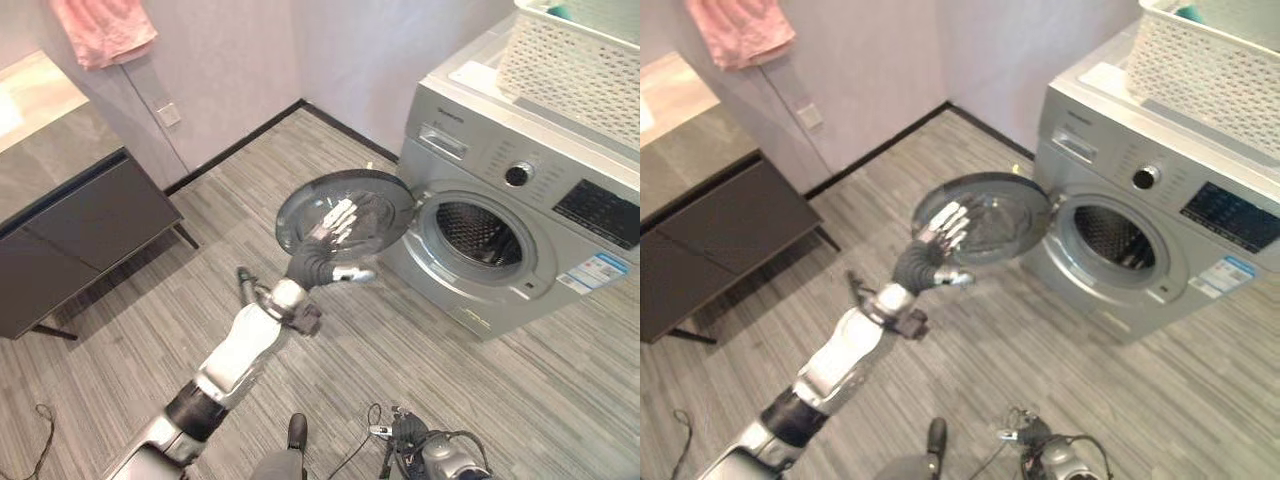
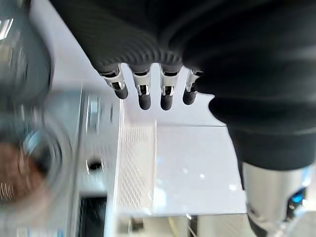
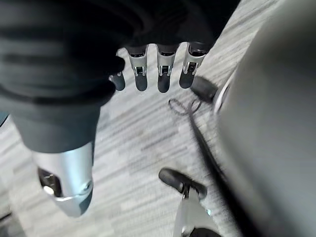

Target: Grab the laundry basket,head to the washer,open it,put in the laundry and shut it.

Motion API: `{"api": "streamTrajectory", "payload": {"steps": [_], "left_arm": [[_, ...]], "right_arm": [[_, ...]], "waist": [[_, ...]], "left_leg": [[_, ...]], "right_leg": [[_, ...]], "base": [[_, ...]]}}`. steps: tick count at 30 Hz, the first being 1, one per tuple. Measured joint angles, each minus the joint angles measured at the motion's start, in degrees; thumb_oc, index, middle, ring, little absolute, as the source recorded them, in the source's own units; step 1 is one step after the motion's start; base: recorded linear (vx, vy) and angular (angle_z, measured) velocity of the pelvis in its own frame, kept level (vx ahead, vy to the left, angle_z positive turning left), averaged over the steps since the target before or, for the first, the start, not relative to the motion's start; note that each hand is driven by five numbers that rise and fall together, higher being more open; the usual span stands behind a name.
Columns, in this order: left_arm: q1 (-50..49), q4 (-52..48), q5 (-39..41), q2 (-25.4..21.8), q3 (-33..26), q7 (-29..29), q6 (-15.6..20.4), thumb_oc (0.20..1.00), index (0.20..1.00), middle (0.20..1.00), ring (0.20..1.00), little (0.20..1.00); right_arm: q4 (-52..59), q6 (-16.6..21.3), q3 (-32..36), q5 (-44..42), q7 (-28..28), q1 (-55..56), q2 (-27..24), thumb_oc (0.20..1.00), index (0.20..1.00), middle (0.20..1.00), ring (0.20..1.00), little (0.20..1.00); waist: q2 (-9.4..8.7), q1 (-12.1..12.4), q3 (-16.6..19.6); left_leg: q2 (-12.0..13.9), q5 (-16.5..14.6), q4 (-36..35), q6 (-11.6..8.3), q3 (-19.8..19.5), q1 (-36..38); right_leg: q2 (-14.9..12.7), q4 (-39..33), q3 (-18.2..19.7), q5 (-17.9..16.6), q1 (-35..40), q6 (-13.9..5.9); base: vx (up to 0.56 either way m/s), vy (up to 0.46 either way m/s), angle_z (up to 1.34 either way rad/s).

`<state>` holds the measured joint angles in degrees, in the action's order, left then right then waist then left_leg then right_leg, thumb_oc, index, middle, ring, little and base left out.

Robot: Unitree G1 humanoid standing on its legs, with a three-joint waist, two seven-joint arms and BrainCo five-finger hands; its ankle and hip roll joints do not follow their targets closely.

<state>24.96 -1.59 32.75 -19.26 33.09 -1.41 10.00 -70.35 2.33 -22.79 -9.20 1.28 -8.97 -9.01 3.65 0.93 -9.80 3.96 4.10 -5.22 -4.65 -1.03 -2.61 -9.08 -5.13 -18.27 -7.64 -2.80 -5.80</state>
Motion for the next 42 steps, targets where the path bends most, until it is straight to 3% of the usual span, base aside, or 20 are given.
{"api": "streamTrajectory", "payload": {"steps": [5, 12, 16, 19, 20, 21, 22, 24, 25, 28, 31, 32, 34, 35, 36, 37, 38, 39, 41, 42], "left_arm": [[2.43, 11.89, -0.3, -1.44, 2.19, -1.75, -1.19, 1.0, 1.0, 1.0, 1.0, 1.0], [8.02, 32.83, -15.93, -10.15, 5.5, -1.77, -4.23, 1.0, 1.0, 1.0, 1.0, 1.0], [8.39, 34.89, -20.73, -14.39, 5.17, -1.58, -5.07, 1.0, 1.0, 1.0, 1.0, 1.0], [7.69, 35.96, -22.21, -14.1, 4.93, -1.58, -5.18, 1.0, 1.0, 1.0, 1.0, 1.0], [7.34, 37.09, -22.7, -13.11, 4.23, -1.6, -5.29, 1.0, 1.0, 1.0, 1.0, 1.0], [7.14, 38.33, -22.88, -11.32, 3.92, -1.62, -5.41, 1.0, 1.0, 1.0, 1.0, 1.0], [6.36, 38.56, -23.25, -10.46, 3.78, -1.69, -5.31, 1.0, 1.0, 1.0, 1.0, 1.0], [6.28, 41.42, -24.21, -6.55, 1.14, -1.16, -5.3, 1.0, 1.0, 1.0, 1.0, 1.0], [6.38, 41.82, -24.24, -5.32, 0.82, -0.92, -5.3, 1.0, 1.0, 1.0, 1.0, 1.0], [6.37, 41.33, -24.29, -5.33, 0.54, -0.91, -5.22, 1.0, 1.0, 1.0, 1.0, 1.0], [6.73, 43.27, -24.31, -4.46, 0.36, -0.83, -5.18, 1.0, 1.0, 1.0, 1.0, 1.0], [7.65, 46.97, -24.44, -3.15, 0.29, -0.71, -5.16, 1.0, 1.0, 1.0, 1.0, 1.0], [6.08, 47.56, -24.97, -0.94, 1.37, -0.45, -5.19, 1.0, 1.0, 1.0, 1.0, 1.0], [5.14, 47.31, -24.93, 0.1, 1.34, -0.12, -5.17, 1.0, 1.0, 1.0, 1.0, 1.0], [3.76, 47.37, -24.88, 0.14, 1.12, -0.02, -5.14, 1.0, 1.0, 1.0, 1.0, 1.0], [3.38, 48.01, -24.85, -0.12, 0.67, 0.01, -5.15, 1.0, 1.0, 1.0, 1.0, 1.0], [2.97, 48.92, -24.85, -0.18, 0.05, 0.05, -5.18, 1.0, 1.0, 1.0, 1.0, 1.0], [2.45, 49.39, -24.86, -0.15, -0.55, 0.08, -5.28, 1.0, 1.0, 1.0, 1.0, 1.0], [3.44, 50.26, -24.9, -0.31, -0.8, 0.39, -5.22, 1.0, 1.0, 1.0, 1.0, 1.0], [3.98, 51.21, -24.93, -0.52, -1.36, 0.62, -5.29, 1.0, 1.0, 1.0, 1.0, 1.0]], "right_arm": [[0.56, 0.25, 3.73, 0.93, -0.12, 1.33, -2.15, 1.0, 1.0, 1.0, 1.0, 1.0], [1.49, 0.11, 5.42, -0.71, -0.47, 4.44, -5.16, 1.0, 1.0, 1.0, 1.0, 1.0], [0.62, 0.1, 6.53, -1.2, -0.67, 5.47, -5.29, 1.0, 1.0, 1.0, 1.0, 1.0], [-0.17, 0.08, 8.7, -1.2, -0.82, 5.39, -5.59, 1.0, 1.0, 1.0, 1.0, 1.0], [0.12, 0.02, 11.8, -1.33, -1.33, 5.45, -6.06, 1.0, 1.0, 1.0, 1.0, 1.0], [0.96, 0.25, 14.03, -1.38, -1.54, 5.71, -7.59, 1.0, 1.0, 1.0, 1.0, 1.0], [1.27, 0.08, 14.34, -1.51, -1.58, 5.99, -8.72, 1.0, 1.0, 1.0, 1.0, 1.0], [2.12, -0.04, 15.02, -3.34, -1.63, 7.08, -9.98, 1.0, 1.0, 1.0, 1.0, 1.0], [2.47, -0.01, 14.99, -3.56, -1.65, 7.51, -10.05, 1.0, 1.0, 1.0, 1.0, 1.0], [2.43, -0.51, 15.48, -3.58, -1.69, 8.23, -9.72, 1.0, 1.0, 1.0, 1.0, 1.0], [1.8, -0.69, 16.76, -3.62, -1.61, 9.11, -9.74, 1.0, 1.0, 1.0, 1.0, 1.0], [1.35, -0.88, 17.98, -3.72, -1.53, 8.98, -9.87, 1.0, 1.0, 1.0, 1.0, 1.0], [-1.82, -1.37, 20.2, -3.72, -1.36, 11.78, -9.93, 1.0, 1.0, 1.0, 1.0, 1.0], [-2.31, -1.24, 20.22, -3.66, -1.46, 12.82, -10.73, 1.0, 1.0, 1.0, 1.0, 1.0], [-3.11, -1.36, 19.9, -3.55, -1.44, 11.29, -11.66, 1.0, 1.0, 1.0, 1.0, 1.0], [-3.02, -1.28, 20.02, -3.55, -1.5, 10.0, -11.72, 1.0, 1.0, 1.0, 1.0, 1.0], [-2.92, -0.96, 20.0, -3.54, -1.61, 8.99, -11.6, 1.0, 1.0, 1.0, 1.0, 1.0], [-2.95, -0.59, 20.07, -3.56, -1.42, 8.88, -11.71, 1.0, 1.0, 1.0, 1.0, 1.0], [-3.24, -0.62, 17.58, -3.6, -1.12, 8.65, -11.9, 1.0, 1.0, 1.0, 1.0, 1.0], [-3.16, -0.84, 16.14, -3.56, -0.88, 8.18, -11.8, 1.0, 1.0, 1.0, 1.0, 1.0]], "waist": [[-1.07, -2.34, 1.6], [-5.64, -3.46, 1.84], [-8.71, -3.2, 0.16], [-9.48, -3.0, -0.14], [-9.29, -3.65, -0.86], [-8.46, -4.63, -2.08], [-6.98, -5.06, -2.1], [-4.53, -6.72, -3.77], [-3.51, -6.93, -4.02], [-3.87, -7.94, -4.4], [-3.43, -10.71, -5.27], [-3.38, -11.3, -6.15], [-3.97, -11.74, -4.6], [-2.34, -11.96, -3.69], [0.0, -11.92, -2.47], [-0.1, -11.61, -2.25], [-1.41, -11.05, -1.84], [-3.54, -10.58, 0.65], [-5.75, -9.51, 1.97], [-7.32, -9.02, 2.43]], "left_leg": [[0.62, -0.3, -0.03, -0.21, 1.91, -0.74], [1.82, 0.0, 0.04, -0.66, 4.68, -3.08], [1.57, -2.64, 5.4, -0.51, 5.12, -5.99], [0.35, -3.39, 5.61, 0.41, 6.33, -5.59], [-1.04, -4.55, 6.58, 1.99, 6.37, -5.27], [-3.12, -7.57, 11.21, 6.41, 5.25, -6.29], [-3.39, -8.49, 11.69, 5.13, 4.62, -5.6], [-3.69, -10.49, 13.92, 6.41, 4.08, -4.45], [-3.24, -10.38, 13.73, 6.73, 3.28, -4.69], [-3.67, -10.07, 12.29, 7.75, 2.79, -4.73], [-3.86, -10.46, 11.25, 7.51, -0.23, -3.05], [-3.58, -12.59, 10.82, 6.01, -1.98, -0.33], [-1.56, -14.7, 6.26, 2.19, -5.85, 6.74], [1.04, -15.18, 3.48, 1.36, -7.07, 9.48], [4.94, -14.4, 5.16, -0.85, -6.3, 11.17], [6.78, -14.4, 8.92, -1.6, -4.68, 10.95], [7.58, -14.16, 15.47, -2.22, -4.69, 9.64], [8.06, -10.08, 36.23, -4.01, -6.72, -0.93], [8.17, -7.65, 51.47, -3.3, -9.37, -9.04], [7.84, -7.75, 53.5, -2.98, -9.0, -12.59]], "right_leg": [[0.83, -0.43, 2.13, -0.21, -2.13, 0.6], [2.36, 0.01, 4.74, -1.62, -6.2, 1.53], [2.06, 0.12, 6.14, -2.34, -7.11, 1.65], [0.78, 0.18, 7.07, -2.04, -7.14, 0.94], [-0.36, 2.55, 7.78, -1.66, -7.65, 0.41], [-2.49, 9.19, 8.92, 0.79, -9.44, -1.4], [-2.62, 12.18, 9.7, 1.1, -10.47, -1.88], [-2.7, 26.64, 14.99, 2.84, -16.24, -2.33], [-1.78, 28.35, 16.26, 5.03, -17.41, -1.99], [-0.69, 20.5, 16.1, 6.79, -19.1, -2.75], [-0.94, 2.24, 17.21, 4.12, -17.99, -2.94], [-1.12, -0.62, 19.63, 2.14, -18.37, -3.63], [-1.84, 7.64, 15.79, 3.38, -15.33, -3.86], [0.28, 9.68, 14.17, 0.7, -15.46, -3.2], [4.27, 12.72, 12.78, 2.14, -15.23, -0.79], [6.47, 14.04, 12.49, 3.57, -14.23, 1.38], [7.8, 14.61, 12.38, 4.83, -12.49, 2.93], [9.5, 14.21, 10.92, 6.17, -10.28, 6.43], [11.26, 13.7, 9.75, 7.35, -7.89, 7.67], [11.82, 13.68, 9.74, 8.6, -6.82, 9.8]], "base": [[0.0, 0.01, -0.25], [0.0, 0.048, -0.2], [0.02, 0.174, -0.11], [0.12, 0.323, -0.14], [0.21, 0.42, -0.01], [0.17, 0.309, -0.12], [0.29, 0.261, -0.1], [0.22, 0.085, -0.09], [0.2, -0.005, 0.15], [0.31, -0.051, 0.1], [0.52, -0.156, 0.46], [0.78, -0.358, 1.01], [0.67, -0.382, 1.12], [0.49, -0.397, 0.62], [0.45, -0.45, 0.17], [0.34, -0.436, -0.15], [0.25, -0.418, -0.16], [0.12, -0.259, -0.03], [0.19, -0.299, -0.04], [0.29, -0.224, -0.04]]}}
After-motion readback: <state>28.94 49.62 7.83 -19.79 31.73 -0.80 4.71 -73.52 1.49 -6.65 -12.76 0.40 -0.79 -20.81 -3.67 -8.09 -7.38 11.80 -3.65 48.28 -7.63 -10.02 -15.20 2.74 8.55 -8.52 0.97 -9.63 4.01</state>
